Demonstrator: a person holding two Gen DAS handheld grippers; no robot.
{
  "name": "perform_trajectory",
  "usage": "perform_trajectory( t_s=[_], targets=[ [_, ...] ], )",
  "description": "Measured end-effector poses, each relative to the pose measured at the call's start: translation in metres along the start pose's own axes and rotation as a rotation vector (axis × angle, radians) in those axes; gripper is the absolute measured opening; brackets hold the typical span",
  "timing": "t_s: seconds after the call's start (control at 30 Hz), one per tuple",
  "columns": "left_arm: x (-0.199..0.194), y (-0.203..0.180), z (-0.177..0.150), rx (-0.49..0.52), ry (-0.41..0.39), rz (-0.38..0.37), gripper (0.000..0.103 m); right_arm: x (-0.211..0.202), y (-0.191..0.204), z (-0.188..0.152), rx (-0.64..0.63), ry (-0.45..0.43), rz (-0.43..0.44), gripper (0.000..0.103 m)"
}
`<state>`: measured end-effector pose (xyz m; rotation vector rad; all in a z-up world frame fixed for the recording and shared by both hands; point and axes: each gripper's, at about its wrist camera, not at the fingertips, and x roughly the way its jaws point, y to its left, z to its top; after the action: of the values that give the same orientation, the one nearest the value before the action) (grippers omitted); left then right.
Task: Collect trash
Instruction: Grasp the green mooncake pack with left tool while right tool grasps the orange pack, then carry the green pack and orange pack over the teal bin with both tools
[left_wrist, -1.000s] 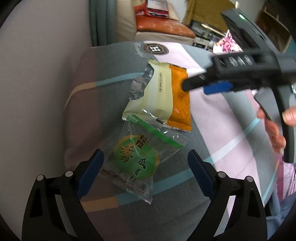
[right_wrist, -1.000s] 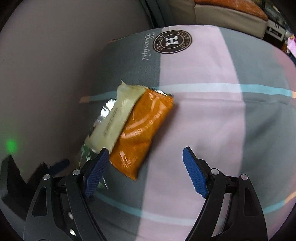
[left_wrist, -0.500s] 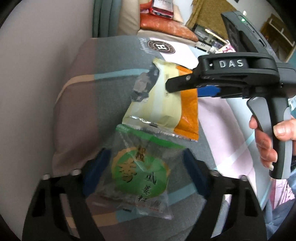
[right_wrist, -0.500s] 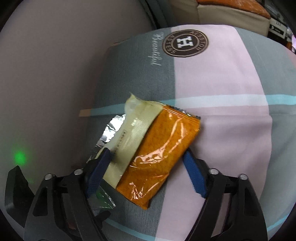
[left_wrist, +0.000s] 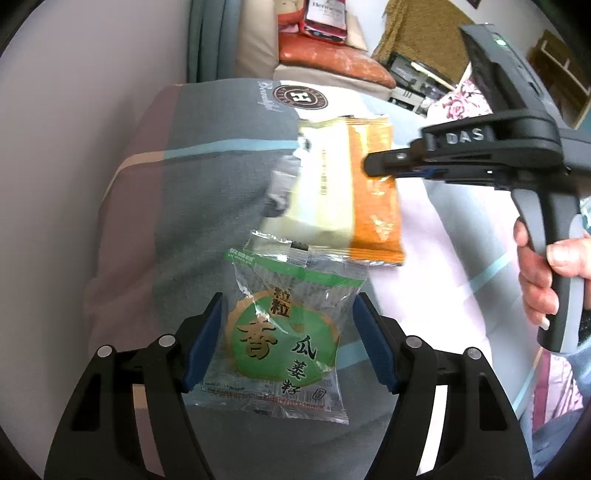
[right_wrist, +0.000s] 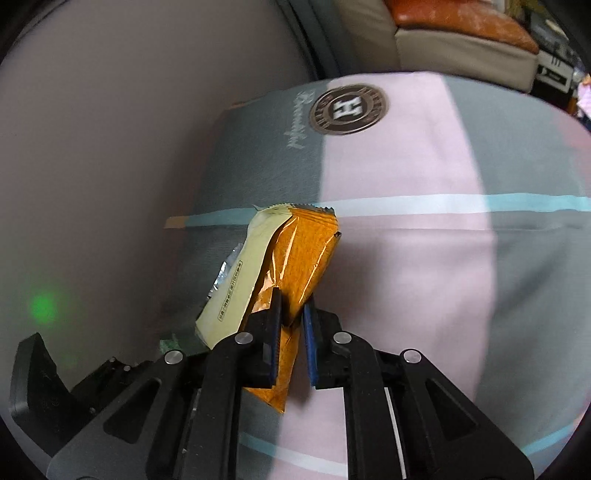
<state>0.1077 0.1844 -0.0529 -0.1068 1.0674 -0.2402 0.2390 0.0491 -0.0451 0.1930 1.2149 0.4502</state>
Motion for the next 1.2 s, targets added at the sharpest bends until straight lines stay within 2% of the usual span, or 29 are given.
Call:
perform_trajectory(
  t_s=[0.27,0.57,1.2],
  targets=[
    [-0.002,-0.048,0.003,0.044,0.001,0.004,0.071,-0.054,-0.041,-0.021,0.001,-0.075,-0.060,0.009],
    [0.002,-0.129,0.010,0.125,0.009,-0.034,0.071,-0.133,-0.093,-0.063,0.016,-0.174,-0.081,0.008],
    [0.041,-0.297,0.009,0.304,0.089,-0.139,0.071,-0.251,-0.234,-0.143,0.237,-0.348,-0.171,0.008]
  ],
)
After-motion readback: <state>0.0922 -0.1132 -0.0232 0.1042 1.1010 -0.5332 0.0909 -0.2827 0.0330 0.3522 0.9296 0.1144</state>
